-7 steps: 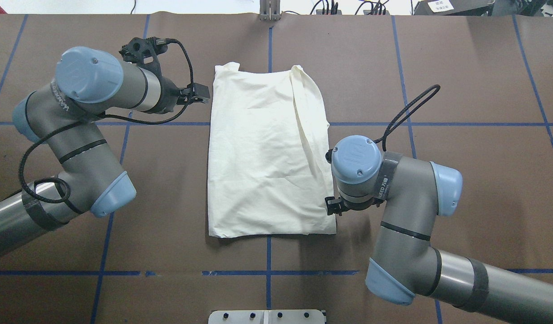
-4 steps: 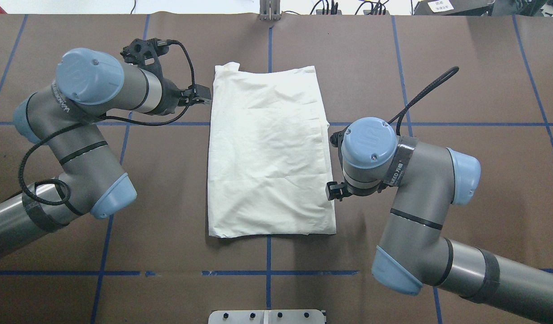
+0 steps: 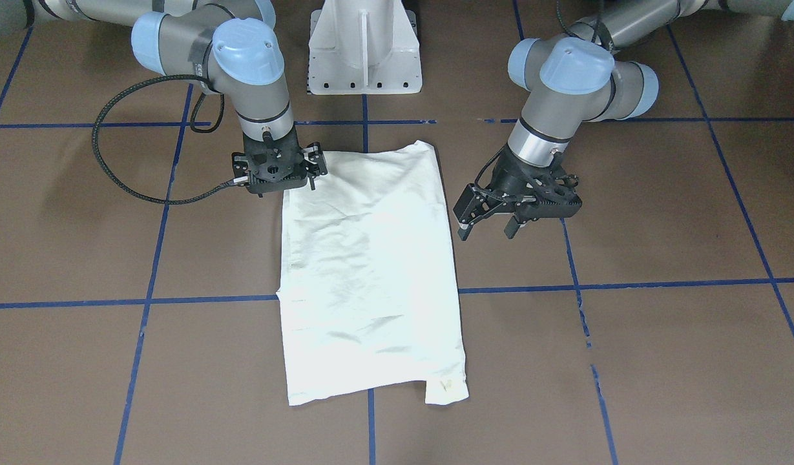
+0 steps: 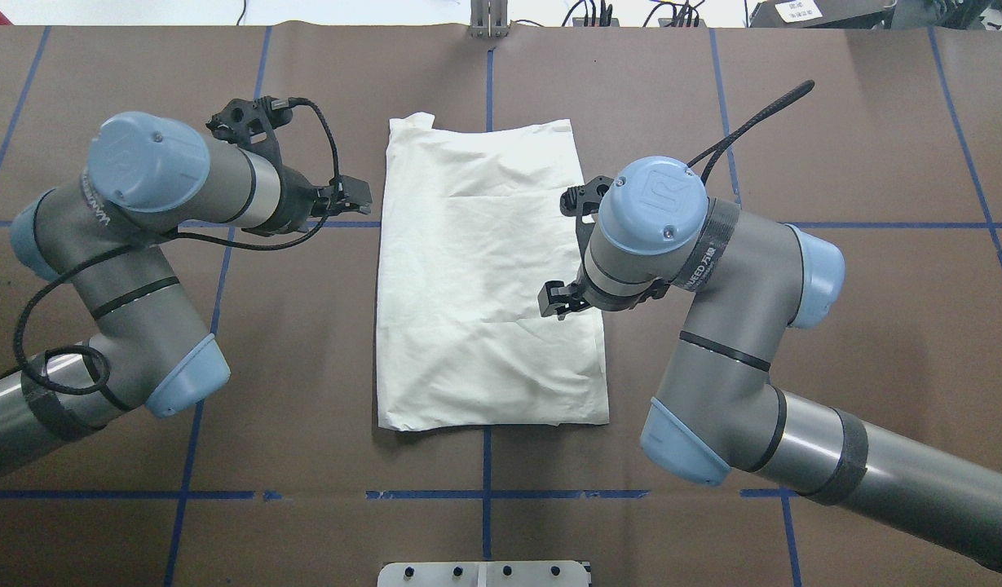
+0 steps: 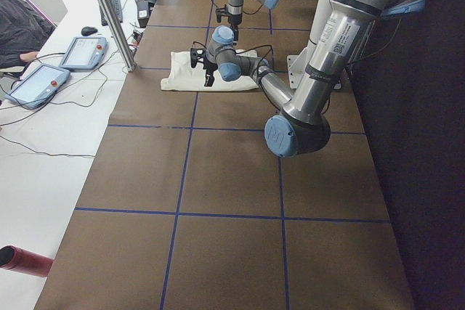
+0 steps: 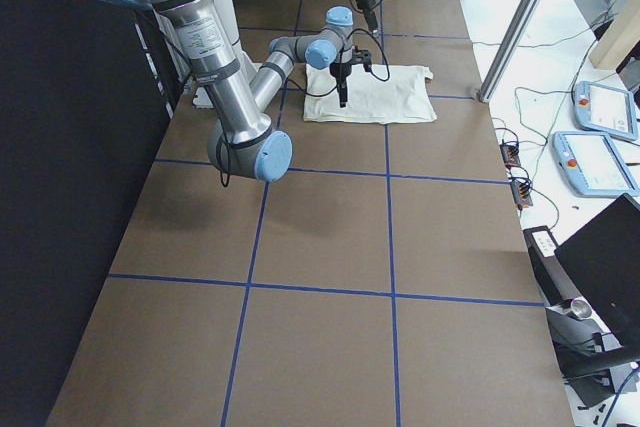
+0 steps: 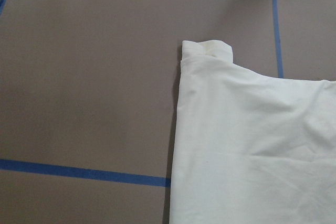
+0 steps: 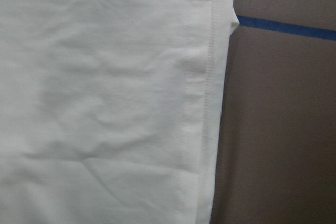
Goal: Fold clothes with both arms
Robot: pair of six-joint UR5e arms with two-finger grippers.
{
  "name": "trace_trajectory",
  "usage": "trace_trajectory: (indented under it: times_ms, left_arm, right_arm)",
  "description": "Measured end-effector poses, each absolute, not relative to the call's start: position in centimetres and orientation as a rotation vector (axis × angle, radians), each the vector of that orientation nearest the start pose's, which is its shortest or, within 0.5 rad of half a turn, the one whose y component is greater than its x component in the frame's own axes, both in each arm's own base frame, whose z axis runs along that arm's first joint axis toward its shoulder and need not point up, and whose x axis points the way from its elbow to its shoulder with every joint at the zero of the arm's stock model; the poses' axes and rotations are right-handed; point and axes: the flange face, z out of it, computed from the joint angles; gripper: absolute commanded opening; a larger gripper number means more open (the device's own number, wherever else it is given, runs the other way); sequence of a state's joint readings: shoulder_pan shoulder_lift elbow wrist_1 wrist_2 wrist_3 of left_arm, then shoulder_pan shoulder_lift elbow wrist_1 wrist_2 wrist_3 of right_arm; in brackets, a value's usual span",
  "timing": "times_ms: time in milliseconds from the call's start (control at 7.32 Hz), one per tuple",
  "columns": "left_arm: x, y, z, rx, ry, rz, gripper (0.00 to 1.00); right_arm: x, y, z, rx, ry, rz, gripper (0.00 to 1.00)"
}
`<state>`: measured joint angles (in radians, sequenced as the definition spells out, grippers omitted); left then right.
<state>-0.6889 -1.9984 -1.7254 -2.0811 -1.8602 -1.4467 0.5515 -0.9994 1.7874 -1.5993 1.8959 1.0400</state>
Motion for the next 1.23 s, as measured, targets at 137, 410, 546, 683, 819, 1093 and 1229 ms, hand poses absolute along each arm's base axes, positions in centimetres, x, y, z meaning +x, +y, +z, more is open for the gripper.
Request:
trace_trajectory:
  times_ms: [137,410,546,683,819,1093,1229]
  left_arm:
    - [43.0,-44.9,29.8,0.095,1.167,-0.394,1.00]
    - [47.8,-37.5,30.4,-0.049,1.170,-0.485,1.00]
    - [50.7,-34.8,29.6,-0.086,1.117,-0.519,0.94]
    - [53.1,-33.0,28.2,-0.108,1.062,-0.545,0.90]
    - [54.6,-31.9,26.9,-0.123,1.024,-0.563,0.87]
    - [55.4,-31.4,26.6,-0.126,0.992,-0.573,0.86]
    - [55.4,-31.4,27.0,-0.123,0.981,-0.572,0.86]
  right_arm:
    - [-49.3,-42.1,24.1,0.124,-0.871,-0.085,1.00]
    - [-48.9,-41.7,24.6,0.127,-0.949,-0.062,1.00]
    - [-48.8,-41.6,24.6,0.125,-0.960,-0.055,1.00]
    - [-48.8,-41.6,24.5,0.125,-0.966,-0.051,1.00]
    - [-48.8,-41.6,24.5,0.126,-0.967,-0.049,1.00]
    - [-48.6,-41.9,24.5,0.128,-0.967,-0.045,1.00]
    - [-48.5,-42.0,24.5,0.129,-0.967,-0.043,1.00]
